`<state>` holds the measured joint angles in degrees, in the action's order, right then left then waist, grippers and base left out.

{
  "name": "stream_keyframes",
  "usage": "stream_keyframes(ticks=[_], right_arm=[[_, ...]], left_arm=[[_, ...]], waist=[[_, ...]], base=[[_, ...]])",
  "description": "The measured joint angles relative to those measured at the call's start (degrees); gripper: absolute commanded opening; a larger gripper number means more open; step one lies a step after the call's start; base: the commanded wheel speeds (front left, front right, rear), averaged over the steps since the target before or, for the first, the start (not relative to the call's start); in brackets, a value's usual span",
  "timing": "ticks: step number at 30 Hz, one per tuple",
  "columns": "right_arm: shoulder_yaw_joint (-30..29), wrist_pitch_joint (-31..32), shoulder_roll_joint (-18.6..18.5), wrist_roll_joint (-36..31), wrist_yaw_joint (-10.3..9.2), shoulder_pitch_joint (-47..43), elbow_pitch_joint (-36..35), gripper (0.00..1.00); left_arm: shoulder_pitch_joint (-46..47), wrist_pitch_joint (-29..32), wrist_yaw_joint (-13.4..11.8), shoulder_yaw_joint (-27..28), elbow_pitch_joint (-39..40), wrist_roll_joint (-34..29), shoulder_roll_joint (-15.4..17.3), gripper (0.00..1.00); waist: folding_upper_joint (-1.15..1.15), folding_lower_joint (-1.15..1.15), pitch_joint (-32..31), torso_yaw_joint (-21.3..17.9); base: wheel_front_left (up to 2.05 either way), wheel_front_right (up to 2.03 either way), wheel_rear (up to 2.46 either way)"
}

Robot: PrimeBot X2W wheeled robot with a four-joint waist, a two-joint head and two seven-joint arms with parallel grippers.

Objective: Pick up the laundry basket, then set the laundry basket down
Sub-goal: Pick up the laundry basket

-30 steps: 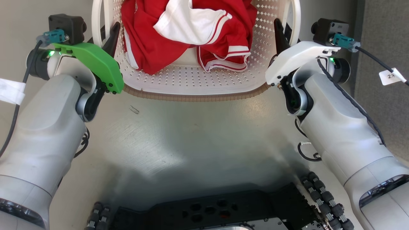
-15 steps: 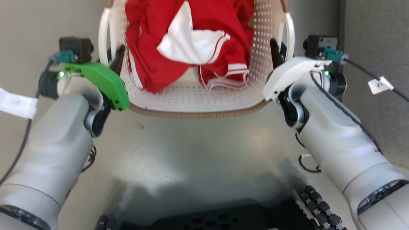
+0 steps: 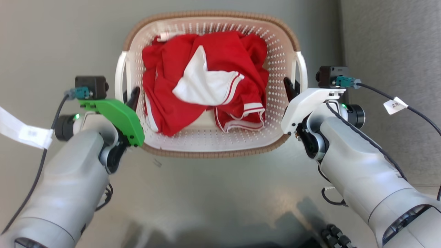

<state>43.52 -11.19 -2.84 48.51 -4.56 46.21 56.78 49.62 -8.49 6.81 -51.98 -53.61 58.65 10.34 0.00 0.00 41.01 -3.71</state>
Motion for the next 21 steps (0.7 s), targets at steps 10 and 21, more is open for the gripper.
stream_keyframes(ticks=[10, 21], right_arm=[[2.92, 3.18, 0.04, 1.66, 1.72, -2.91, 2.97, 0.00], [5.59, 6.67, 0.38, 3.65, 4.07, -7.19, 5.58, 0.00]], left_arm=[[-4.82, 2.48, 0.00, -0.34, -2.63, 3.26, -1.96, 0.00], [-9.62, 6.01, 0.07, -1.54, -5.90, 5.52, -3.82, 0.00]], waist=[[0.00, 0.00, -8.96, -0.47], [0.00, 0.00, -18.06, -0.57]], base=[[0.00, 0.00, 0.00], [0.00, 0.00, 0.00]])
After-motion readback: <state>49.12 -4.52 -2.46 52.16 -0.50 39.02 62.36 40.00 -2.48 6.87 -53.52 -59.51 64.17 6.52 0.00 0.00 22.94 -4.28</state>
